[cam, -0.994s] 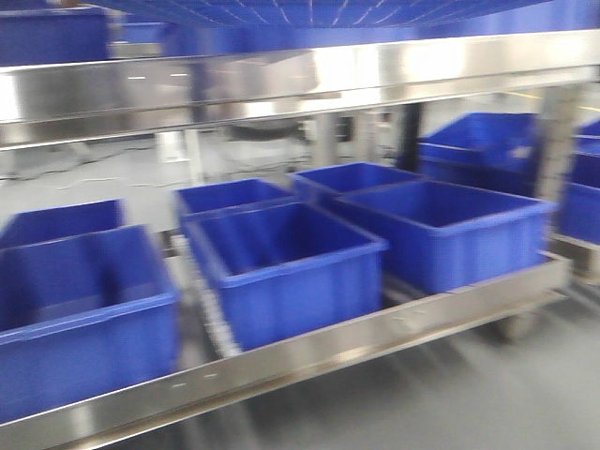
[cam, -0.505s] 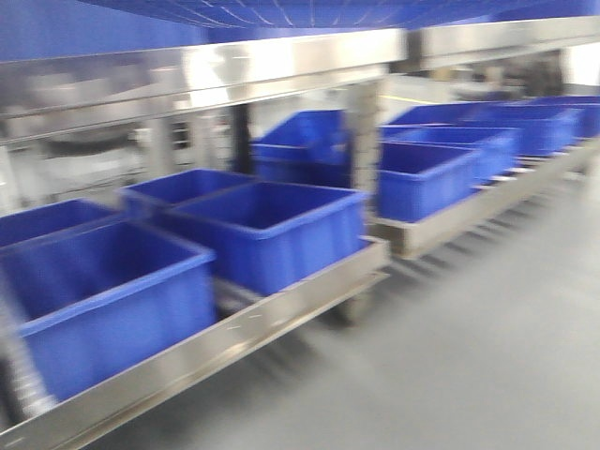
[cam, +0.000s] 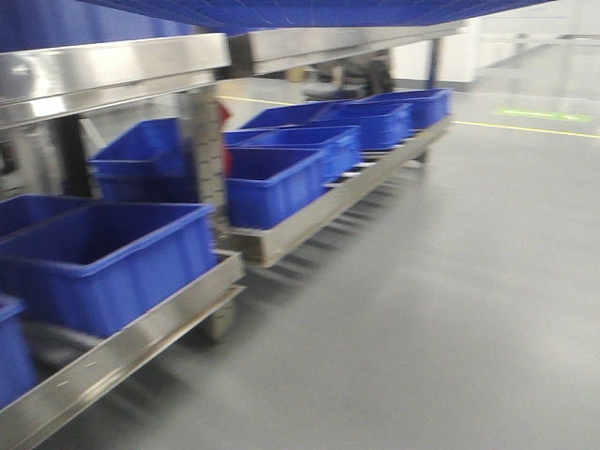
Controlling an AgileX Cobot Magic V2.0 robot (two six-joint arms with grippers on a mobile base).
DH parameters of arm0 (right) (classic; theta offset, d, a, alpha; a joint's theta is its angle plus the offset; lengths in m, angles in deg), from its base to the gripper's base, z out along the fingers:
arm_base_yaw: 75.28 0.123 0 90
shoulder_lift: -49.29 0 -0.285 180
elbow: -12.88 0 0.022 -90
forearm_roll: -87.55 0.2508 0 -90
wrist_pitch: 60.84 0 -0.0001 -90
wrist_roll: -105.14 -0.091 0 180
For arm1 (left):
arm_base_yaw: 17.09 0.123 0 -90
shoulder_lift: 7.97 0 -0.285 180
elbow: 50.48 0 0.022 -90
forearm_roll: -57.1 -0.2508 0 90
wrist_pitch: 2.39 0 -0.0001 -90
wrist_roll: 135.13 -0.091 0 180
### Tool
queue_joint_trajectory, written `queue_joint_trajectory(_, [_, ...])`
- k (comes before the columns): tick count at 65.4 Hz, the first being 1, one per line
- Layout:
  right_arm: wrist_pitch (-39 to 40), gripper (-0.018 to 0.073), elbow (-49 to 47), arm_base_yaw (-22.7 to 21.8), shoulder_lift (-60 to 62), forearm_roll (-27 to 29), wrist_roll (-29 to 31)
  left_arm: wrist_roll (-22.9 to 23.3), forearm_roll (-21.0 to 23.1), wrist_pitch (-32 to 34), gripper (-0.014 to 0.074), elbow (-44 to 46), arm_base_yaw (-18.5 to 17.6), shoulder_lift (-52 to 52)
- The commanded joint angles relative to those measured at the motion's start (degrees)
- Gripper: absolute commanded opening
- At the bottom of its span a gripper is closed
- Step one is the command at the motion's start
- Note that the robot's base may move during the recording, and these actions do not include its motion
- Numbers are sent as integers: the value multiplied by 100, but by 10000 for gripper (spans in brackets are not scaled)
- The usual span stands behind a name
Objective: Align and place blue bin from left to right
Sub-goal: 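Drive the base away from the rack holding the bin in both grippers, then drive across the floor past the black chair carrying the bin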
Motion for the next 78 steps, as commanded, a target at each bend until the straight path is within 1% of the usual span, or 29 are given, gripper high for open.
queue_joint_trajectory(1, [394,-79,-72,-15,141,-172,159,-67,-217,440,-8,108,4,-144])
queue_joint_trajectory(78, [394,-79,-72,-15,141,-172,159,-67,-217,440,-8,108,4,-144])
